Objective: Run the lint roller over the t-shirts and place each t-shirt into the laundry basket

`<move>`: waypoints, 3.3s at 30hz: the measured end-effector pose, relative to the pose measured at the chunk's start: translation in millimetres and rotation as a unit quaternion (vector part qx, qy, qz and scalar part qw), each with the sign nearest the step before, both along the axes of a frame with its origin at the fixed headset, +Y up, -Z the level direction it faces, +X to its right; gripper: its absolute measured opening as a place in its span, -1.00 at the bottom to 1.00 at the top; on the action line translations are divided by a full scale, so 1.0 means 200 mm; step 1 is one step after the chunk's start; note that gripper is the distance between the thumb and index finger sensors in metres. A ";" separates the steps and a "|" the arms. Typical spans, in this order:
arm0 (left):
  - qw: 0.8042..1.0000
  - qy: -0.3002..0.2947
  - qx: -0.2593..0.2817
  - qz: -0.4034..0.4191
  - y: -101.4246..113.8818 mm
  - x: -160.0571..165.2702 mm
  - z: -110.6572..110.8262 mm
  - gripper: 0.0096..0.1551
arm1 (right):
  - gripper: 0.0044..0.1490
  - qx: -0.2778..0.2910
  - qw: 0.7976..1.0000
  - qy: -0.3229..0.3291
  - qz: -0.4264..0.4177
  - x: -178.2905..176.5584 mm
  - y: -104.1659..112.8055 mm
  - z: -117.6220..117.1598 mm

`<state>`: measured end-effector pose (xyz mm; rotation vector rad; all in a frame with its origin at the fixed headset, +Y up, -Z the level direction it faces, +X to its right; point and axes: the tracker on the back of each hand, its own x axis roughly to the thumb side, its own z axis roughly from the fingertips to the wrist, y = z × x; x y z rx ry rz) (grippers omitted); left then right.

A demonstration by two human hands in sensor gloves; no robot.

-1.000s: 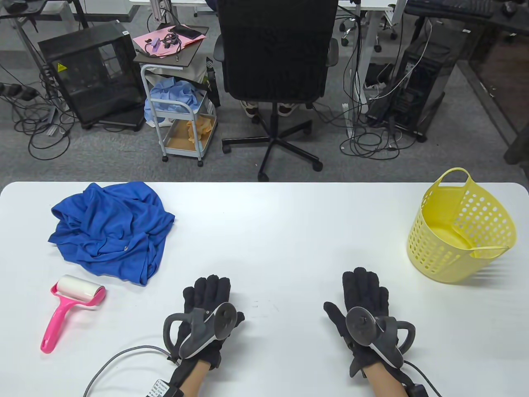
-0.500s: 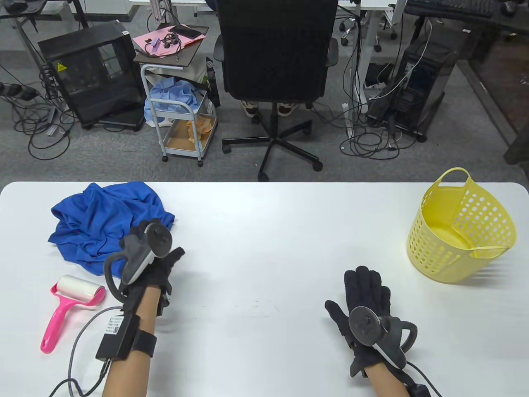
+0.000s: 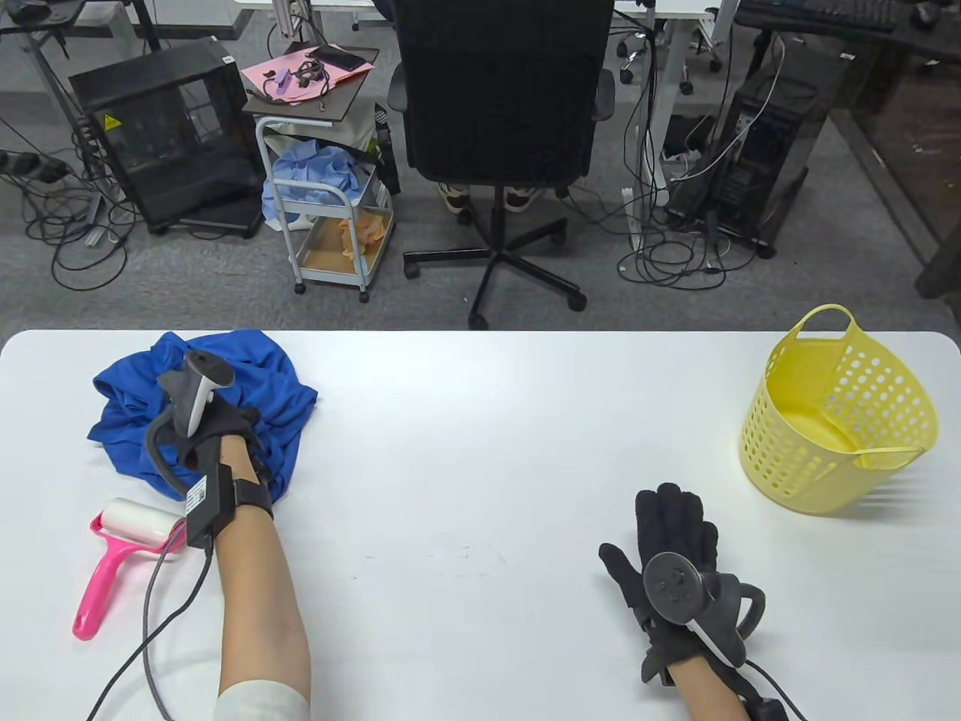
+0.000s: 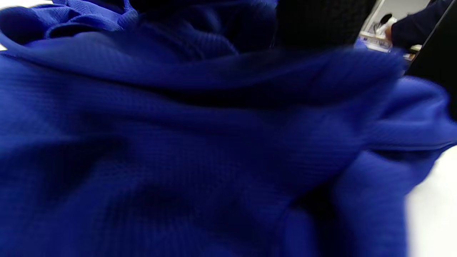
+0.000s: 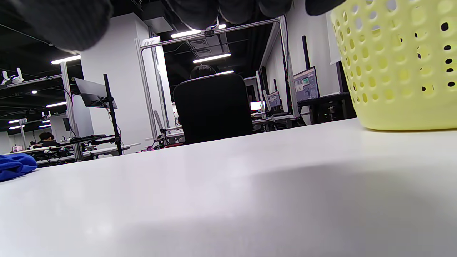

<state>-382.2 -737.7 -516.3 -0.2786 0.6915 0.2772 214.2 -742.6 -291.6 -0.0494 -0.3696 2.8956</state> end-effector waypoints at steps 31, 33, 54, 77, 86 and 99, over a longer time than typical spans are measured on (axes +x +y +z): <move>0.942 0.052 0.331 0.003 0.71 0.00 0.25 -0.44 | 0.00 0.020 0.999 0.003 -0.026 0.00 0.08 0.03; 0.927 0.059 0.369 0.041 0.77 0.01 0.27 -0.44 | -0.01 0.023 0.999 0.003 -0.030 0.01 0.09 0.04; 0.677 -0.236 0.623 0.314 1.40 0.77 0.49 -0.49 | -0.04 0.034 0.998 0.001 -0.058 0.03 0.13 0.05; 0.702 -0.446 0.448 0.329 1.47 1.57 0.81 -0.53 | -0.33 0.045 0.937 0.163 -0.307 -0.16 0.93 -0.18; 0.771 -0.395 0.456 0.206 1.53 1.15 0.81 -0.58 | -0.52 0.141 0.937 0.051 -0.317 0.13 1.27 -0.21; 0.769 -0.397 0.394 0.310 1.42 1.05 0.79 -0.55 | -0.52 0.138 0.941 0.019 -0.308 0.18 1.40 -0.26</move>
